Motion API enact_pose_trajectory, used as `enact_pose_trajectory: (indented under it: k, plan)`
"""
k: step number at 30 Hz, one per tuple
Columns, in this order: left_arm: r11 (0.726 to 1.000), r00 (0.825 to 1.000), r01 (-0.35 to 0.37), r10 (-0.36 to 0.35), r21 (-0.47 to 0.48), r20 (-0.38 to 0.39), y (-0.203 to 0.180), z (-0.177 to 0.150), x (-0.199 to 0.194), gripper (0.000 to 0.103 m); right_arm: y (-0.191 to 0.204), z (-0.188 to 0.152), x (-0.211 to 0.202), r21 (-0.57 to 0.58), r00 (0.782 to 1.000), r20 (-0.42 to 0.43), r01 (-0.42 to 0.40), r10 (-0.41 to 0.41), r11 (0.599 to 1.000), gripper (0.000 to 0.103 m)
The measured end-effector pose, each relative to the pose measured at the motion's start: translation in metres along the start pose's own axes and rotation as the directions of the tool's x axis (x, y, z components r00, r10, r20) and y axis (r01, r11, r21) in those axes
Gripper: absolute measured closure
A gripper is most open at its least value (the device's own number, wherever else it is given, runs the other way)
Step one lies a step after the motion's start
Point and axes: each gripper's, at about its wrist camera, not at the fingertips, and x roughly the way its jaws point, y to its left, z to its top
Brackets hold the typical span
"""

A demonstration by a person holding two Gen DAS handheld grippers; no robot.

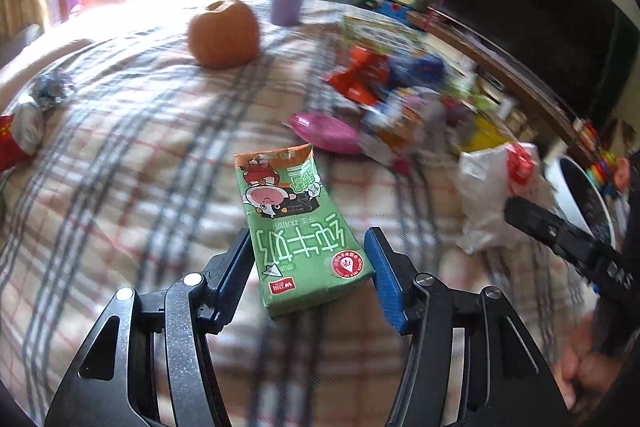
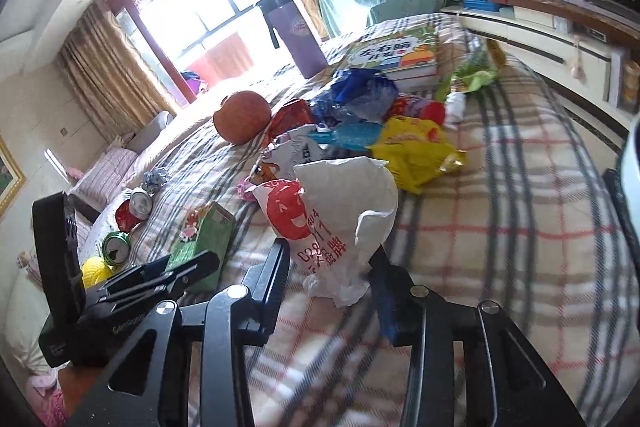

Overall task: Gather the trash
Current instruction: 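Grasp the white plastic bag with the right tool while the left tool holds the carton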

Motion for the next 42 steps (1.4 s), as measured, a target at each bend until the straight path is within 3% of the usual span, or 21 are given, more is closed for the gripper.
enact_pose_trajectory:
  k: [7, 19, 23, 31, 42]
  plan:
    - [0.992, 0.996, 0.094, -0.093, 0.089, -0.018, -0.043, -0.012, -0.014, 0.047, -0.015, -0.011, -0.030, 0.026, 0.999, 0.028, 0.025, -0.026, 0.999, 0.063]
    - [0.962, 0.982, 0.186, -0.188, 0.199, -0.011, -0.101, -0.018, -0.025, 0.050, -0.048, -0.025, -0.086, 0.084, 0.988, 0.109, 0.103, -0.112, 0.991, 0.063]
    - [0.956, 0.987, 0.161, -0.154, 0.246, -0.046, -0.116, -0.023, -0.015, 0.051, -0.059, -0.029, -0.096, 0.110, 0.985, 0.119, 0.113, -0.126, 0.988, 0.063]
    - [0.963, 0.989, 0.134, -0.116, 0.234, -0.088, -0.116, -0.032, 0.007, 0.052, -0.068, -0.034, -0.103, 0.135, 0.985, 0.121, 0.109, -0.125, 0.985, 0.063]
    - [0.944, 0.980, 0.198, -0.197, 0.265, -0.031, -0.143, -0.022, -0.007, 0.054, -0.082, -0.034, -0.124, 0.167, 0.972, 0.166, 0.141, -0.169, 0.976, 0.063]
